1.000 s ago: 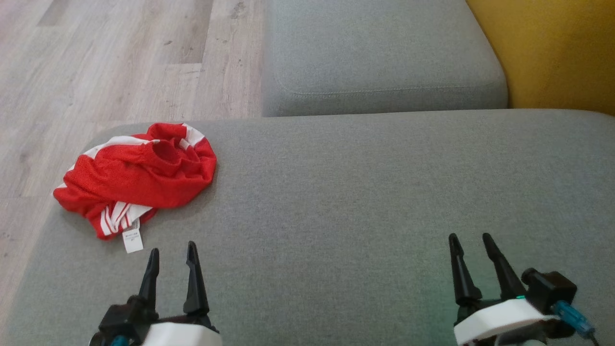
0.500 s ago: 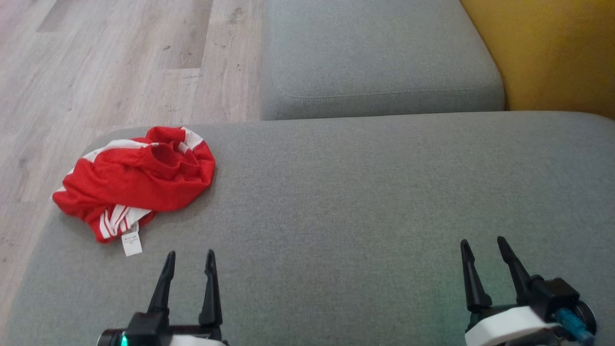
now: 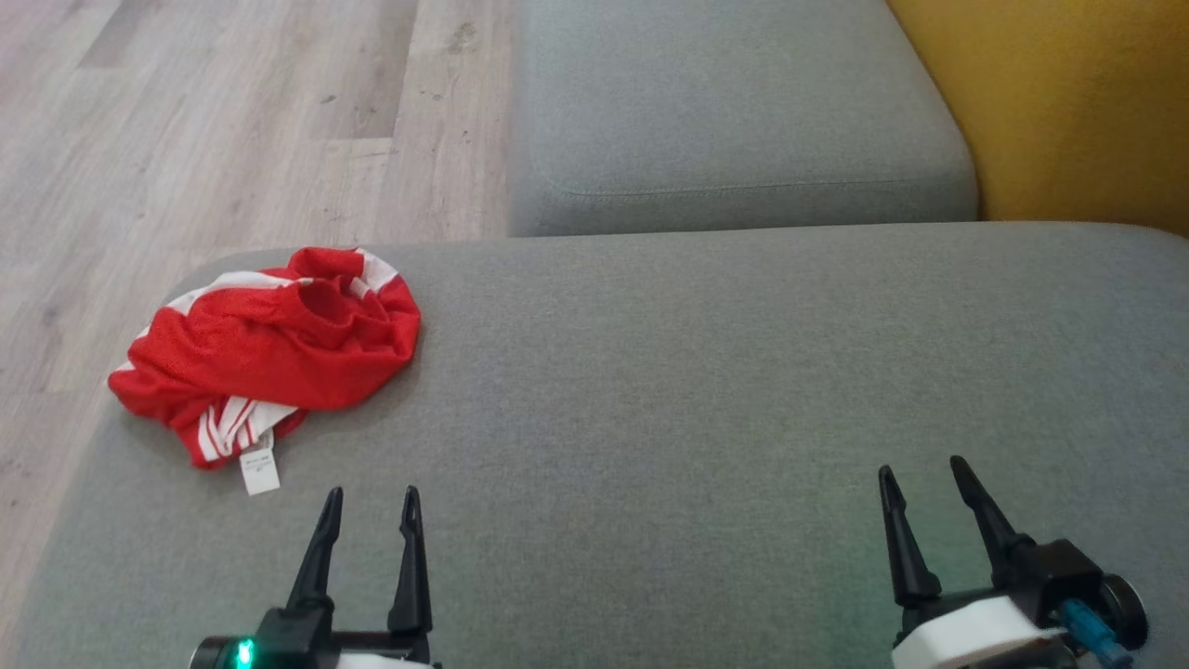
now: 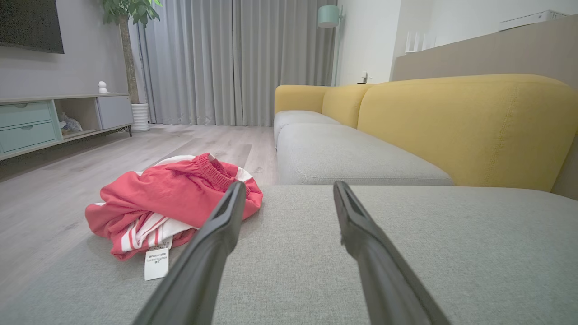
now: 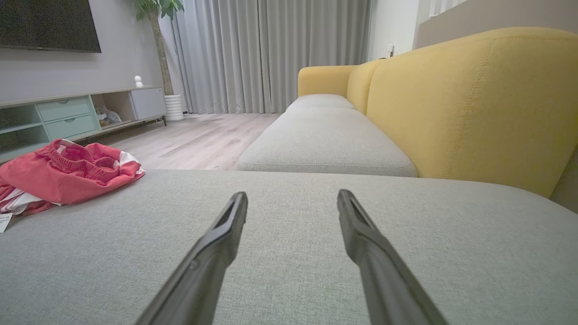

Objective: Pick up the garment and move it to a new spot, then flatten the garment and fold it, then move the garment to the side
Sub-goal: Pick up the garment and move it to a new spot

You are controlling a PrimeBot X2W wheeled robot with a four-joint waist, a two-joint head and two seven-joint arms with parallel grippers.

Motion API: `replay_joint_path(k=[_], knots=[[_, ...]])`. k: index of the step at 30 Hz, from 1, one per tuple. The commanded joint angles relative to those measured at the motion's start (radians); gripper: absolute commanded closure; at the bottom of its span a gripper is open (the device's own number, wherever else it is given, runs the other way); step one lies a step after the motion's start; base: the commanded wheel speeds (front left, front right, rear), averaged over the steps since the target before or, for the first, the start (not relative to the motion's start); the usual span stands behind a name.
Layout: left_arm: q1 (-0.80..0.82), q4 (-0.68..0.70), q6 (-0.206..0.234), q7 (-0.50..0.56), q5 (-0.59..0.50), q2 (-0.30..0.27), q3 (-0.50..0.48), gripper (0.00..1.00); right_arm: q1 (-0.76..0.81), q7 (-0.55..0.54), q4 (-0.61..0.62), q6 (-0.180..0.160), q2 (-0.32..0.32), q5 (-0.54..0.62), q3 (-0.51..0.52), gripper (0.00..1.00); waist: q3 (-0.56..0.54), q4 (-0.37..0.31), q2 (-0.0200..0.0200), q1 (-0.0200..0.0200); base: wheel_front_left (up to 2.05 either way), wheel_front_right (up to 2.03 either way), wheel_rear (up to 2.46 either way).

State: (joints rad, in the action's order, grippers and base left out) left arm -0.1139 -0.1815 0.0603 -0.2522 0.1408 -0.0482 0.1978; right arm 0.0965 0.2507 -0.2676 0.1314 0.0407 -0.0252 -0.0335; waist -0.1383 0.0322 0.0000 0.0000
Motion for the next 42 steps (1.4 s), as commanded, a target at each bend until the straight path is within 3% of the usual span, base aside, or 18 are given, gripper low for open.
replay_joint_path(k=[1, 7, 16, 26, 31, 35, 42], knots=[[0.032, 0.029, -0.004, -0.010, 0.001, -0.002, -0.028, 0.00, -0.022, 0.011, 0.032, -0.001, 0.009, 0.001, -0.029, 0.00, 0.002, 0.007, 0.0000, 0.0000, 0.00, 0.00, 0.00], [0.052, 0.034, 0.001, -0.010, 0.009, -0.002, -0.029, 0.00, -0.011, 0.011, 0.037, -0.001, 0.009, -0.008, -0.031, 0.00, 0.017, 0.112, 0.0000, 0.0000, 0.00, 0.00, 0.00], [0.080, 0.051, 0.007, -0.010, -0.003, -0.002, -0.084, 0.00, -0.035, 0.011, 0.045, -0.001, 0.009, -0.022, 0.001, 0.00, 0.070, 0.404, 0.0000, 0.0000, 0.00, 0.00, 0.00], [0.071, 0.145, 0.064, -0.010, 0.009, -0.002, -0.184, 0.00, -0.152, 0.011, 0.015, -0.001, 0.009, 0.030, -0.044, 0.00, 0.164, 0.477, 0.0000, 0.0000, 0.00, 0.00, 0.00], [0.081, 0.173, 0.067, -0.010, -0.005, -0.002, -0.207, 0.00, -0.166, 0.011, 0.011, -0.001, 0.009, 0.049, -0.038, 0.00, 0.179, 0.490, 0.0000, 0.0000, 0.00, 0.00, 0.00], [0.151, 0.182, 0.026, -0.010, -0.047, -0.006, -0.221, 0.00, -0.141, 0.011, 0.021, -0.001, 0.009, 0.082, -0.004, 0.00, 0.192, 0.501, 0.0000, 0.0000, 0.00, 0.00, 0.00], [0.426, 0.079, -0.127, -0.010, -0.068, -0.048, -0.157, 0.00, -0.096, 0.011, 0.071, -0.001, 0.039, 0.157, 0.089, 0.00, 0.292, 0.499, 0.0000, 0.0000, 0.00, 0.00, 0.00]])
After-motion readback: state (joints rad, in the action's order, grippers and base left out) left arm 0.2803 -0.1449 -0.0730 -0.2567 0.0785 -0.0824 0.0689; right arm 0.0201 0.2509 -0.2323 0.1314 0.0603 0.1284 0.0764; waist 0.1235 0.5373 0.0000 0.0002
